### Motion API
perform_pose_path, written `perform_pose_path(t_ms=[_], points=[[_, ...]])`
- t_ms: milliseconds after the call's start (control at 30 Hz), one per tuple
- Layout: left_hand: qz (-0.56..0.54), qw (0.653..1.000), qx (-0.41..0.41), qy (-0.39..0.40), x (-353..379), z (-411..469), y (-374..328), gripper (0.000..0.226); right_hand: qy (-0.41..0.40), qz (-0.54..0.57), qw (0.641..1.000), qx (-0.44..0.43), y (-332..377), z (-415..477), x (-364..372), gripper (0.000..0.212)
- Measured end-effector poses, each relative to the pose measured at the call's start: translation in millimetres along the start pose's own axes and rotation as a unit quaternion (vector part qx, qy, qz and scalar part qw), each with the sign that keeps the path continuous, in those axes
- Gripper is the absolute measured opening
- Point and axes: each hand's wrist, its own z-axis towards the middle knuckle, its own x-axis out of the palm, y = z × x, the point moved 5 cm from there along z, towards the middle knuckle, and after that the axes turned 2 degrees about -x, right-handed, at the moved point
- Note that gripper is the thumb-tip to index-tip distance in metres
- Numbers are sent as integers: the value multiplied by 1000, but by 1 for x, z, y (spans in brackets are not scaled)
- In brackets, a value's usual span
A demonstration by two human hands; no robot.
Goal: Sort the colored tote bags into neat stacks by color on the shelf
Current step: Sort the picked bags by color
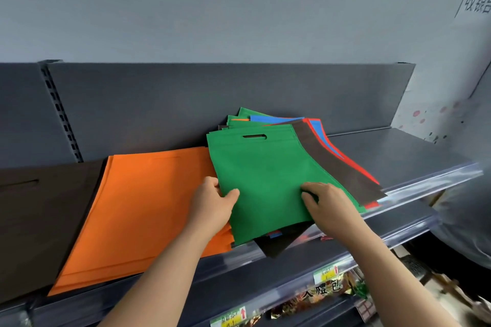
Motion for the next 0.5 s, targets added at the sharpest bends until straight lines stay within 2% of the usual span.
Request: perform_pose_path(t_ms=[100, 200, 267, 400, 500], points=[[-11, 1000, 9, -27, -4, 4, -5, 23, -29, 23, 998, 41, -19, 8, -7, 25], [-72, 997, -28, 30, 6, 5, -3, 27, -13, -31, 997, 76, -36, 13, -9, 29], [-59, 997, -24, 48, 12, 5, -2, 25, 2, -31, 997, 72, -37, 13, -7, 31], [-4, 1000, -17, 3, 8, 5, 0, 20, 8, 14, 999, 49, -31, 15, -9, 29], [0, 999, -29, -23, 0, 5, 1, 9, -1, -41, 994, 97, -42, 17, -16, 36]])
